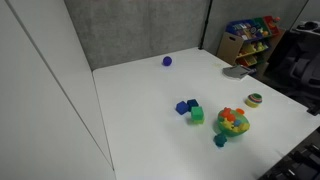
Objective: Put the orange bowl in the small green bowl
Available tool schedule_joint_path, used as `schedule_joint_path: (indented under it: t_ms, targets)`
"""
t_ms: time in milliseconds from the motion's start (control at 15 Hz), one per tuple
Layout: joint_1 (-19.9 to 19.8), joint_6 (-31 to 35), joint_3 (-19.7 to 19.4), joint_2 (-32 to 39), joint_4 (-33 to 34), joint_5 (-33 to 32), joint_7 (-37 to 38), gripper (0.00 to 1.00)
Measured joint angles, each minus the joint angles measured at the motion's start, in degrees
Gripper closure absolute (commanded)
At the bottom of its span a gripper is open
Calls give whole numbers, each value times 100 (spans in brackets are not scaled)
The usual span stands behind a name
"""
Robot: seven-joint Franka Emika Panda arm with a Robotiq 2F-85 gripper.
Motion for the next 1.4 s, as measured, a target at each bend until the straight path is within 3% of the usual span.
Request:
schedule_joint_path:
  t_ms: [667,1000,1400]
  targets:
    - [23,17,-105,164,24,5,-2,0]
    - [21,306,-497,632,54,15,-36,0]
    - [-44,1263,-1129,1521,31,232,-245,0]
